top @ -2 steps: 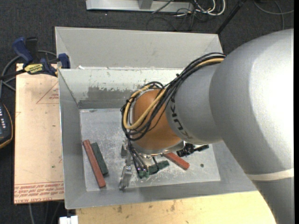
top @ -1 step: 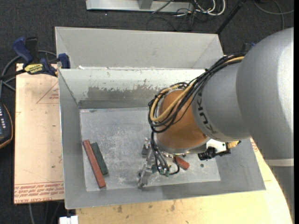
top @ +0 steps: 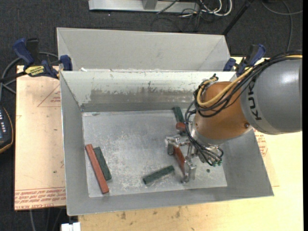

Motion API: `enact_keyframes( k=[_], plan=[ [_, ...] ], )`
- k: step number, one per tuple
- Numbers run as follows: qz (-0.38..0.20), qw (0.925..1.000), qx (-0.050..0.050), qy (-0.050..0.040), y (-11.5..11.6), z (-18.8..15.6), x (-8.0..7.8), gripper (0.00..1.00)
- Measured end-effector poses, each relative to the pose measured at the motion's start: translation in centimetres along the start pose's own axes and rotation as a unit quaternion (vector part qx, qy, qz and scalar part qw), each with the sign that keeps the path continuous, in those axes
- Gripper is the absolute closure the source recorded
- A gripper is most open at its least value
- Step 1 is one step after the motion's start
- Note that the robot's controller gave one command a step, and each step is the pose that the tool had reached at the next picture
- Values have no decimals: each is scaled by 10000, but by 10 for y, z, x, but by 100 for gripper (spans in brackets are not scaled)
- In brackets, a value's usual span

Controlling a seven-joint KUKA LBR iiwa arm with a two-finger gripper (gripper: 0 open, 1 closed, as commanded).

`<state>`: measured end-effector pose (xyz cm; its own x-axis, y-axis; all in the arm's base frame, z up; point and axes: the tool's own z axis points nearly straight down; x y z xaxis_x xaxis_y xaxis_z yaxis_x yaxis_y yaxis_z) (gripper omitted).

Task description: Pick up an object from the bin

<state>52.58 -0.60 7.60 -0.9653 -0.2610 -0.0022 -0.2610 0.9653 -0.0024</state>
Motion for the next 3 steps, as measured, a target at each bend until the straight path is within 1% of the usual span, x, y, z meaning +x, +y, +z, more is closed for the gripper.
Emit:
enact_keyframes(
  k=[1,2,3],
  plan=[
    [-1222,9924,1,-117,78,2,20,0],
    [-1196,9928,-14,-31,77,4,25,100],
    [-1380,9904,-2,-47,67,-171,7,100]
  ],
)
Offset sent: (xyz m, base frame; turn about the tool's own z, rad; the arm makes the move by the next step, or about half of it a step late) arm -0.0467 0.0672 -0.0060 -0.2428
